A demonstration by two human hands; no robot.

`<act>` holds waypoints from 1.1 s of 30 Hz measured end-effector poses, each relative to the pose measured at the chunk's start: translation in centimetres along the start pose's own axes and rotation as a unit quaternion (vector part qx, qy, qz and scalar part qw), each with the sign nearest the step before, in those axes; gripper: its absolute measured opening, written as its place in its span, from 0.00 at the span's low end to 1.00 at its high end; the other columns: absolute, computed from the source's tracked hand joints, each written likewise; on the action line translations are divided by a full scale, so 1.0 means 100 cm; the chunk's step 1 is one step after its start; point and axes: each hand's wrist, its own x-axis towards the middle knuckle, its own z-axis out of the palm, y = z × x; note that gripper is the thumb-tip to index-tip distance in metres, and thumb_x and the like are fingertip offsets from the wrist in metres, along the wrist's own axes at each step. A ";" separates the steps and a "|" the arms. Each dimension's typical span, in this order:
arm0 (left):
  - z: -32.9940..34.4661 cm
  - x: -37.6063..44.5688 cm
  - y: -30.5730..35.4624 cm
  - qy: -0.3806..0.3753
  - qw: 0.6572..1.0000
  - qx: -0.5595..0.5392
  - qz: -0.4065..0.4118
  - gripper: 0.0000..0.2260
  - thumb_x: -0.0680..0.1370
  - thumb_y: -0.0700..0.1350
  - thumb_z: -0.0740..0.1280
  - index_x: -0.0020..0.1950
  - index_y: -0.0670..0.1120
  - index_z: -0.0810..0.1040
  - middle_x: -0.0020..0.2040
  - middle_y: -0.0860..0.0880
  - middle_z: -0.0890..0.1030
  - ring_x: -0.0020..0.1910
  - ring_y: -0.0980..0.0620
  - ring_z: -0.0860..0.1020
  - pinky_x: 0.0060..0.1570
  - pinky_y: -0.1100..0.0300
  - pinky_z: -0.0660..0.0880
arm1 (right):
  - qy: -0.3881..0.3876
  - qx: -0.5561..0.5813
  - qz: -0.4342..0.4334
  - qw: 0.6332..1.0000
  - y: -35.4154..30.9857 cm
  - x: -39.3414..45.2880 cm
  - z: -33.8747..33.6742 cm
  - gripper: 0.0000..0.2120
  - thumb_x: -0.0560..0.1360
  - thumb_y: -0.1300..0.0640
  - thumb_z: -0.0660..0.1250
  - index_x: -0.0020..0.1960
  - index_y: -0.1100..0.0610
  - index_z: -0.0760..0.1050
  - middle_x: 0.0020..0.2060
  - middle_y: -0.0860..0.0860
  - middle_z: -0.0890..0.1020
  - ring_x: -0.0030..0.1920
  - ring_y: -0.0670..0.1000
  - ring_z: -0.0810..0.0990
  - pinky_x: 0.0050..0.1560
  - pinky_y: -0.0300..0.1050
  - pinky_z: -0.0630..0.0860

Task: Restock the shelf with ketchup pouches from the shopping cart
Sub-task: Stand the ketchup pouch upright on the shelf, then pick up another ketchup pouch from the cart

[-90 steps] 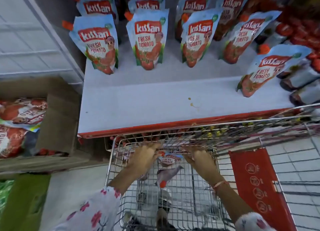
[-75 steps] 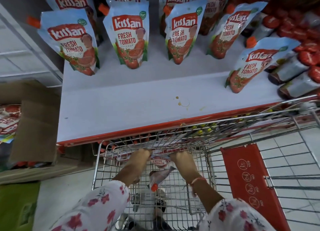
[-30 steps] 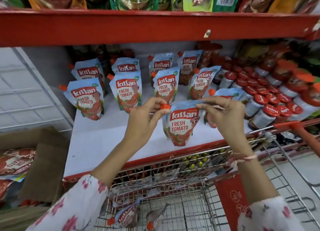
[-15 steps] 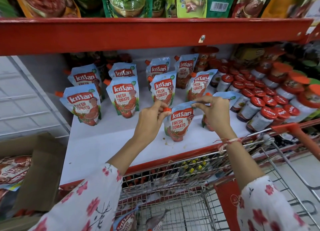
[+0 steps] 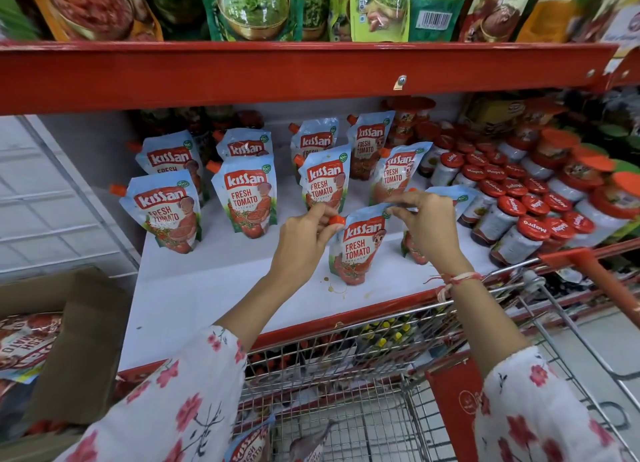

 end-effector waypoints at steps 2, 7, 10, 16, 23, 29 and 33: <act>0.000 -0.001 -0.002 -0.007 1.000 -0.007 -0.007 0.11 0.75 0.44 0.68 0.56 0.42 0.76 0.50 0.44 0.84 0.48 0.47 0.82 0.50 0.50 0.80 | -0.007 -0.009 0.004 1.000 -0.006 -0.002 -0.002 0.09 0.70 0.62 0.73 0.50 0.59 0.82 0.46 0.58 0.85 0.44 0.56 0.83 0.47 0.42 0.76; -0.006 -0.024 -0.005 -0.004 0.999 -0.047 -0.019 0.18 0.76 0.47 0.66 0.64 0.45 0.71 0.60 0.46 0.80 0.57 0.52 0.78 0.56 0.54 0.78 | 0.001 -0.078 -0.041 0.996 -0.038 -0.033 0.003 0.14 0.74 0.57 0.69 0.59 0.60 0.76 0.57 0.57 0.80 0.58 0.57 0.77 0.52 0.50 0.78; -0.013 -0.050 -0.007 0.014 0.998 -0.066 -0.014 0.16 0.77 0.48 0.65 0.64 0.46 0.71 0.61 0.48 0.77 0.59 0.53 0.76 0.60 0.56 0.76 | 0.026 -0.049 -0.070 0.996 -0.056 -0.060 0.011 0.12 0.76 0.56 0.67 0.58 0.59 0.76 0.56 0.55 0.81 0.58 0.54 0.77 0.52 0.48 0.78; -0.023 -0.102 -0.014 0.001 0.997 -0.078 -0.030 0.13 0.78 0.48 0.63 0.61 0.47 0.74 0.58 0.50 0.79 0.57 0.58 0.77 0.60 0.57 0.76 | -0.008 0.054 -0.074 0.996 -0.079 -0.102 0.030 0.10 0.76 0.55 0.64 0.54 0.57 0.79 0.51 0.53 0.83 0.51 0.52 0.81 0.49 0.48 0.80; -0.007 -0.178 -0.045 -0.066 0.993 -0.043 -0.084 0.12 0.78 0.48 0.63 0.60 0.48 0.75 0.56 0.52 0.80 0.54 0.60 0.78 0.58 0.60 0.75 | -0.190 0.060 -0.030 0.979 -0.079 -0.175 0.068 0.10 0.77 0.56 0.65 0.57 0.55 0.77 0.51 0.53 0.83 0.49 0.53 0.82 0.49 0.50 0.80; 0.018 -0.235 -0.077 -0.200 0.963 0.013 -0.181 0.13 0.77 0.50 0.64 0.60 0.47 0.75 0.57 0.49 0.81 0.53 0.54 0.79 0.57 0.56 0.76 | -0.438 -0.054 0.050 0.896 -0.054 -0.241 0.113 0.12 0.77 0.59 0.62 0.60 0.55 0.75 0.53 0.56 0.82 0.46 0.57 0.81 0.47 0.51 0.80; 0.033 -0.263 -0.092 -0.293 0.927 0.054 -0.225 0.15 0.77 0.50 0.64 0.62 0.46 0.73 0.59 0.48 0.79 0.55 0.51 0.78 0.54 0.61 0.73 | -0.501 -0.082 0.082 0.857 -0.038 -0.279 0.135 0.11 0.77 0.60 0.62 0.59 0.54 0.74 0.51 0.55 0.82 0.47 0.53 0.80 0.45 0.41 0.79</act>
